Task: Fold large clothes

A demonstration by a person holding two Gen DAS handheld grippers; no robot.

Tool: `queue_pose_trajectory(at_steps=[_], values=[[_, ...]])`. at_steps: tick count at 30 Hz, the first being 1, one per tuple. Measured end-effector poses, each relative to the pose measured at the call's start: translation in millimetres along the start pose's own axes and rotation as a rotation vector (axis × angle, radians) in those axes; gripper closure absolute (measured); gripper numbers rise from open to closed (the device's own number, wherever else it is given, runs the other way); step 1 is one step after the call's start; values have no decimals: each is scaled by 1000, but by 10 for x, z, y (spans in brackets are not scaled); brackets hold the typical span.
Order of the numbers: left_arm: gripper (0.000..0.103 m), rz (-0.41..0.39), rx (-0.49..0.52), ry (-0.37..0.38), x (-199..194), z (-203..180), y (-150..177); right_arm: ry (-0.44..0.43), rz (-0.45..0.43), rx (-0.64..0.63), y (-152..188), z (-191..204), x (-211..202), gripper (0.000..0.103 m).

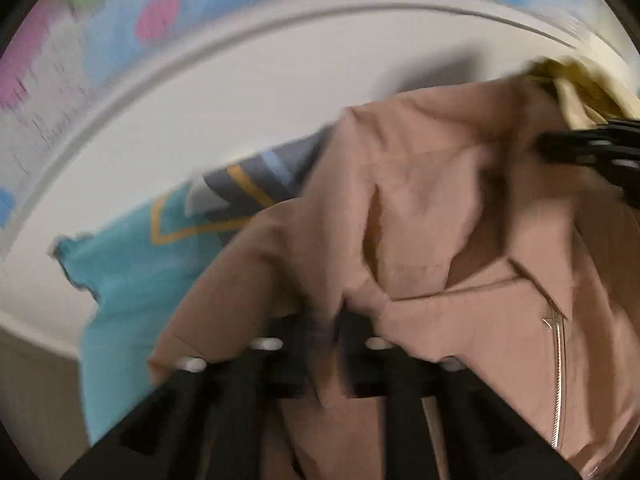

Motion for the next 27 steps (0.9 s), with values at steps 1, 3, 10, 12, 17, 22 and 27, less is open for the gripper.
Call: queue_pose_trajectory(at_steps=[1,3,10,12,17,22,27], values=[[97,-10,-26,14,6,30,-82,9,-21,6,-98,-42,-46,98],[98,-63,-81,12,-90,116,-291,25,-76,41,-329,-163,-158,98],[62,-115,-78,-44,-190,177,-379,125,12,78,-223,-408,158,79],[55,-136,-80,-29,-300,233,-283,83,-12,110,-109,-470,-1,56],[30,-247,-41,3,-852,383,47,30,-82,59,417,-496,-794,31],[27,-247,-25,40,-1095,454,539,-5,48,41,1625,-585,-1318,23],[26,-236,4,43,-1092,321,932,37,177,48,2358,-472,-1160,94]])
Point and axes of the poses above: each gripper's, at about its wrist camera, not at the fingertips, and x roughly the way its jaws point, z to its left, y to its underside, the point moved 9 cm from there along x, roughly the way its jaws point, and after that the axes turned 3 degrees about y, right-handed, at the moved point
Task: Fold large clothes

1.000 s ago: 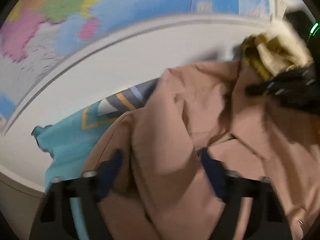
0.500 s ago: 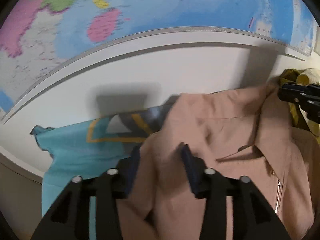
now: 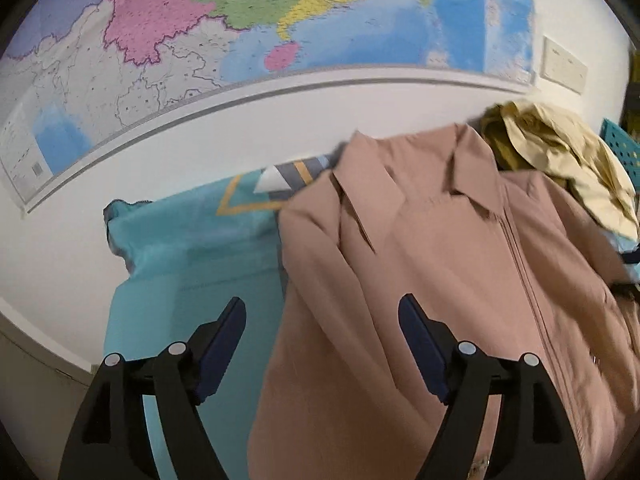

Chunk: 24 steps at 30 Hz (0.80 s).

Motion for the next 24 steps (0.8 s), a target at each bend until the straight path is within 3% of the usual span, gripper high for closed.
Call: queue_pose_trajectory(at_steps=[1,5,7,9,11,12,13,14,17,19,21,24], values=[[26,-1,4,-3,-21,-13,26,-10,8,32,23,-52,-8,102],[26,3,-10,-2,25,-13,99,-17,-202,205,-324,-670,-707,102],[26,9,-18,-11,47,2,110,30,-243,285,-415,-1047,-867,102],[26,18,-36,0,84,13,129,124,-187,259,-367,-1224,-738,101],[26,34,-57,5,134,28,168,192,-114,270,-276,-1284,-507,88],[26,38,-60,2,152,40,186,209,-74,269,-235,-1292,-383,86],[26,40,-64,-1,165,57,204,213,-67,275,-194,-1277,-360,84],[26,42,-66,0,171,65,216,217,-80,283,-171,-1260,-398,72],[26,34,-58,-9,171,94,180,244,-246,185,-357,-946,-739,54],[24,20,-42,-27,187,96,72,211,-288,70,-493,-590,-822,55],[23,7,-32,-20,219,68,-41,231,-267,-82,-623,-186,-708,54],[23,-20,-11,-54,319,37,-252,257,-226,-213,-739,176,-415,55]])
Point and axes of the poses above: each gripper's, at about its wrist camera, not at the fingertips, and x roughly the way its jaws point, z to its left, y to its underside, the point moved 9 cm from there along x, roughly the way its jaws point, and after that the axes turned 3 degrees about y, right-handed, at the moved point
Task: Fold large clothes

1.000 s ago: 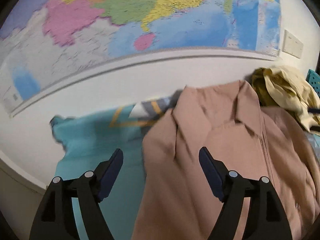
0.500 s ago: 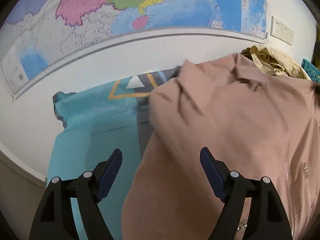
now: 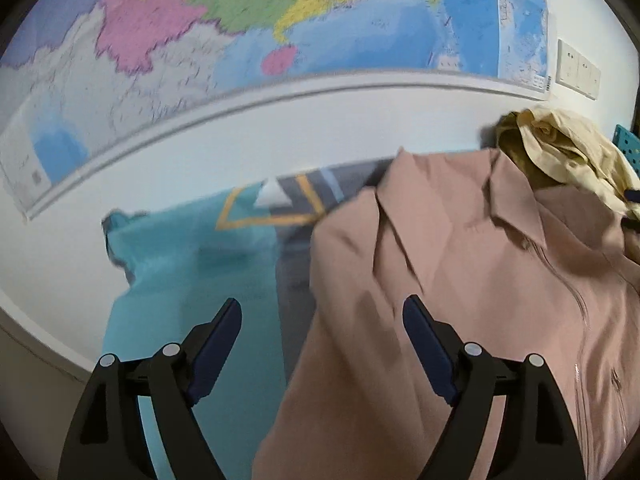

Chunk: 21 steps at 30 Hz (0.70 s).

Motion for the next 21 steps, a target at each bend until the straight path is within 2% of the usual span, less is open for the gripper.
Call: queue_pose_trajectory(at_steps=[4,7,8,9,10,11,12,13,18,20,21], values=[[23,-2,35,-61,257,-12,-184,-8,38,-73,-148,104,392,55],[24,55,40,-96,590,53,-242,5,80,-137,-161,135,654,55],[26,72,33,-94,669,83,-236,17,100,-156,-143,123,742,55],[38,93,25,-84,757,105,-228,12,116,-156,-141,127,805,57],[47,107,12,-77,807,128,-213,9,122,-153,-134,93,829,74],[65,125,-11,-54,872,156,-194,5,122,-137,-163,29,829,101],[78,133,-30,-41,910,188,-183,-35,118,-96,-208,-17,789,101],[84,132,-44,-42,921,224,-183,-75,103,-54,-288,-7,789,101],[90,110,-124,-36,905,451,-174,-229,-28,266,-683,-594,542,101],[91,107,-185,-37,900,603,-152,-272,-39,369,-688,-770,572,101],[91,105,-210,-36,903,664,-137,-267,-16,403,-639,-808,696,101]])
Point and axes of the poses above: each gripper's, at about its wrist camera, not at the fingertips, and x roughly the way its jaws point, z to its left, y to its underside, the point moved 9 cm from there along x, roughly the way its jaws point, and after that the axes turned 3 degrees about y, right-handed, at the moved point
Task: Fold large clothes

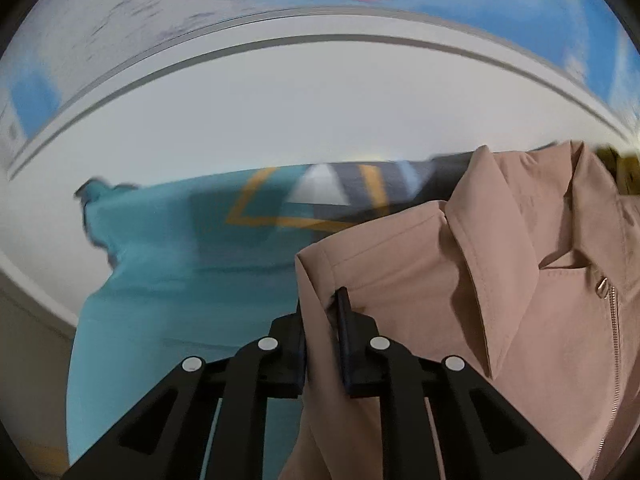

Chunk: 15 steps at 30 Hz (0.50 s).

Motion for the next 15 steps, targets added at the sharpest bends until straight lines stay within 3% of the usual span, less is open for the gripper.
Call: queue_pose_trajectory(at_steps=[3,5,7,9,12,14,15], values=[[89,51,-53,44,101,134,75,-6,54,76,147,-129,255,101],[80,44,-33,26,94,149,92,-30,45,115,155,-166,258,101],[65,30,-19,-13,28,164,80,-4,37,78,151,-137,204,101],[62,12,-11,2,-60,147,61,19,35,58,135,-81,154,99],[49,-23,14,13,-310,106,87,11,0,67,122,-82,-74,77],[42,-71,67,12,-591,42,168,-5,-42,61,178,-69,-324,55],[38,-82,95,16,-724,-2,245,-11,-57,54,233,-31,-412,49]])
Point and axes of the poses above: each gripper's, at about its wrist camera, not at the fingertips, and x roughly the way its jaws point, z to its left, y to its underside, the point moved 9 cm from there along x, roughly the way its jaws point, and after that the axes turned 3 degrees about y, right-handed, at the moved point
